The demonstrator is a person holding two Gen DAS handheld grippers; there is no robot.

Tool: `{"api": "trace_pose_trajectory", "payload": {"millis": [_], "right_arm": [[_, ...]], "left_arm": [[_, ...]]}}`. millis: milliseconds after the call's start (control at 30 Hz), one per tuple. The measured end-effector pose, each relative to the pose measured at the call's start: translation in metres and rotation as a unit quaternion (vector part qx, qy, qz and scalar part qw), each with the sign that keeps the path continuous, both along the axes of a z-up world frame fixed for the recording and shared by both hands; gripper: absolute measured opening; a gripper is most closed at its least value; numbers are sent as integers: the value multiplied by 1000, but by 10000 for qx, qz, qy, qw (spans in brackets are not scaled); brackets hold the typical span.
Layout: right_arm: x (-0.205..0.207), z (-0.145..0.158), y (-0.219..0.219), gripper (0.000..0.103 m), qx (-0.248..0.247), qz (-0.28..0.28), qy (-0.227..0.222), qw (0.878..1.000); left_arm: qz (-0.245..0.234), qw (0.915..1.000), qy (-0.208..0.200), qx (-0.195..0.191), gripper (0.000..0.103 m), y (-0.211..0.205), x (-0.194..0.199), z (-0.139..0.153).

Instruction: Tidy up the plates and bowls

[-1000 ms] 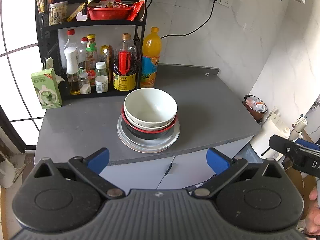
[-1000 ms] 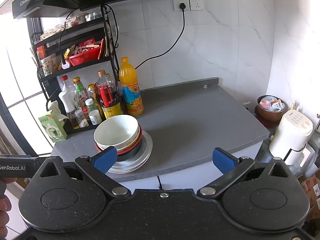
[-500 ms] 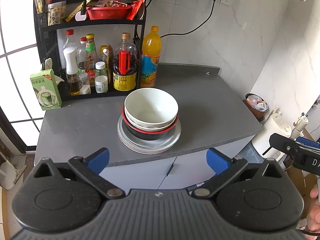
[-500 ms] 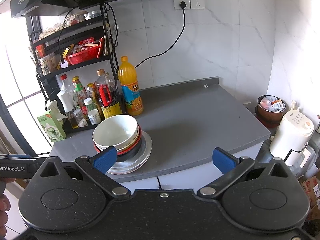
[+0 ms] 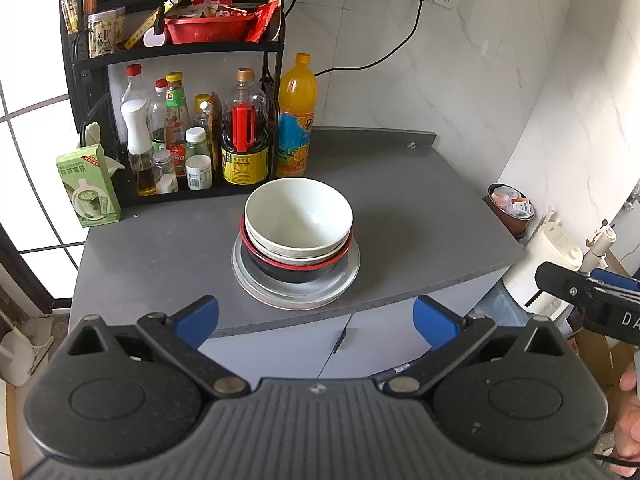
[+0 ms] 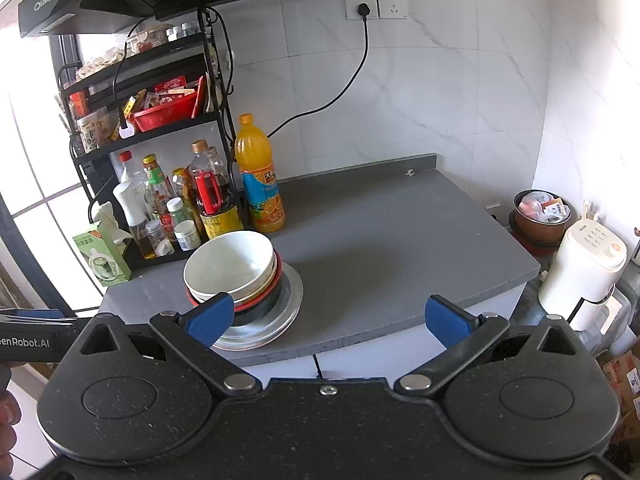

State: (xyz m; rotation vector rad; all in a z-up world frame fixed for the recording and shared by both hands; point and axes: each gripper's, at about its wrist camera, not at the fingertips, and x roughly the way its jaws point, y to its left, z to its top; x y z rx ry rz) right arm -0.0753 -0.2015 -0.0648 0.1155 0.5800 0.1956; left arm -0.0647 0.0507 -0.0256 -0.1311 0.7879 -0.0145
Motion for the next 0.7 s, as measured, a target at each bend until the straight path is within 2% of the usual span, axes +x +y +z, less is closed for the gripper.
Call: {"api": "trace_pose_trajectory", "payload": {"millis": [700], "right_arm": [[2,-2,-2,103,18,8,74,10000]], "left_arm": [[49,10000,-42,30,102,-4,6,4]]}}
